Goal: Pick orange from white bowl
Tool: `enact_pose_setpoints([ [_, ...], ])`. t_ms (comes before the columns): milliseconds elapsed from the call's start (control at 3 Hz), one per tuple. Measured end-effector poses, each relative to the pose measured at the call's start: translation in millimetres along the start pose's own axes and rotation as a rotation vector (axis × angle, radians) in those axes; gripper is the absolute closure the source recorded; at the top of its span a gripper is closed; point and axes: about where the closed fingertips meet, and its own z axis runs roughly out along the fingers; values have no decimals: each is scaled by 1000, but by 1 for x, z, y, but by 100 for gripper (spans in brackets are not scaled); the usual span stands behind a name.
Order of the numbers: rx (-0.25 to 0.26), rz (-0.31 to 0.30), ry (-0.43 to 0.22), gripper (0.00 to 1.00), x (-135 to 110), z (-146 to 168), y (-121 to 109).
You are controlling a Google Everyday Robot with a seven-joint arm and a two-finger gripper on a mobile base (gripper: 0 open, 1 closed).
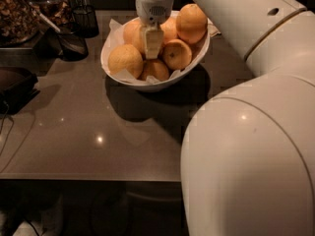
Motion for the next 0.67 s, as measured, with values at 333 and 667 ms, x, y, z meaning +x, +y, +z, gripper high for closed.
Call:
enact_pose_setpoints([
  [333, 41, 4, -22, 100, -1, -8, -4],
  [667, 124, 24, -59, 100, 1, -42, 0],
])
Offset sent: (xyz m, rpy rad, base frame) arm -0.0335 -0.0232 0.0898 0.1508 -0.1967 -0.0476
